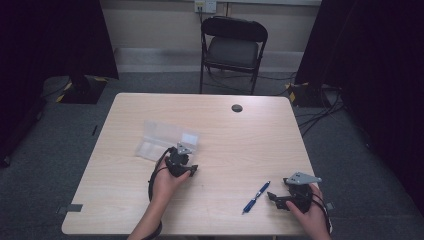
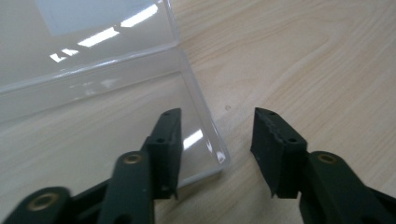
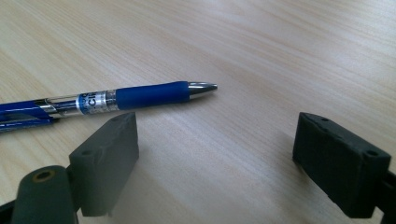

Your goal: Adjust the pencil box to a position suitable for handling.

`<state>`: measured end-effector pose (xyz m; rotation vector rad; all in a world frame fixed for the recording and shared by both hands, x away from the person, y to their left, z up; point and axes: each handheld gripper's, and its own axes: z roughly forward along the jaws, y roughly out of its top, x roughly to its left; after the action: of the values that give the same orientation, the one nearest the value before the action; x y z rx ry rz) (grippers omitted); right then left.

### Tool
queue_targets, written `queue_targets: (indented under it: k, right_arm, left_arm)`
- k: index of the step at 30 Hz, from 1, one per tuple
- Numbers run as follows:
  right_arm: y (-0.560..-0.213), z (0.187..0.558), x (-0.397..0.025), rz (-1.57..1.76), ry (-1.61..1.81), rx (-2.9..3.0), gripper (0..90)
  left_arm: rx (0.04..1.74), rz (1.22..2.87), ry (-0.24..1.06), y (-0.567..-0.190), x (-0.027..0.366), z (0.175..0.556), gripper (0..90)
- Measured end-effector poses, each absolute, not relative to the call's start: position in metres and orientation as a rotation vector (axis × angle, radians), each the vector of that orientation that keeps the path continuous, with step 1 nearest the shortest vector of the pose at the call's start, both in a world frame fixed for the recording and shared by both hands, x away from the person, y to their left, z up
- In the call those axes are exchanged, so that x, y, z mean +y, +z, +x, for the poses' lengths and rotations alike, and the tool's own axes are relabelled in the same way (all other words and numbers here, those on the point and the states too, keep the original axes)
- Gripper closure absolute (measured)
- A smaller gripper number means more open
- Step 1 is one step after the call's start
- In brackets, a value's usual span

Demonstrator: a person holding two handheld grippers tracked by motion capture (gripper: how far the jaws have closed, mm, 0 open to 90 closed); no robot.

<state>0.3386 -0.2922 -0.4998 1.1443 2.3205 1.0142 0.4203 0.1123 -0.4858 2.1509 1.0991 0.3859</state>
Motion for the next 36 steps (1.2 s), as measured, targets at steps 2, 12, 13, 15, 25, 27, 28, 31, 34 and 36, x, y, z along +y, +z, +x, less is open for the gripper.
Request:
queue_targets:
  k: [2, 12, 13, 15, 25, 27, 28, 31, 34, 36]
  right_arm:
    - [-0.500, 0.339, -0.292, 1.145, 1.013, 2.320, 13.5]
    - [-0.500, 0.339, -0.292, 1.144, 1.013, 2.320, 13.5]
    - [-0.500, 0.339, -0.292, 1.144, 1.013, 2.320, 13.5]
    - [-0.500, 0.339, -0.292, 1.144, 1.013, 2.320, 13.5]
    - [-0.500, 0.339, -0.292, 1.144, 1.013, 2.320, 13.5]
    - [-0.500, 0.339, -0.292, 1.144, 1.012, 2.320, 13.5]
    - [-0.500, 0.339, -0.292, 1.144, 1.013, 2.320, 13.5]
    - [-0.500, 0.339, -0.292, 1.144, 1.013, 2.320, 13.5]
    - [-0.500, 0.339, -0.292, 1.144, 1.013, 2.320, 13.5]
    - [-0.500, 0.339, -0.292, 1.144, 1.013, 2.320, 13.5]
  left_arm:
    - [1.104, 2.141, 0.385, -0.486, 0.111, 0.424, 49.5]
    - [1.138, 2.128, 0.416, -0.486, 0.104, 0.431, 78.2]
    - [1.139, 2.125, 0.398, -0.486, 0.104, 0.431, 79.2]
    - [1.141, 2.122, 0.385, -0.486, 0.104, 0.431, 81.6]
    - [1.087, 2.145, 0.347, -0.486, 0.087, 0.425, 87.8]
    - [1.072, 2.155, 0.343, -0.485, 0.084, 0.424, 87.8]
    - [1.068, 2.163, 0.339, -0.484, 0.083, 0.423, 87.5]
    - [1.078, 2.145, 0.323, -0.484, 0.084, 0.422, 71.9]
    - [1.080, 2.138, 0.367, -0.477, 0.091, 0.419, 63.4]
    - [1.090, 2.107, 0.352, -0.472, 0.096, 0.417, 60.6]
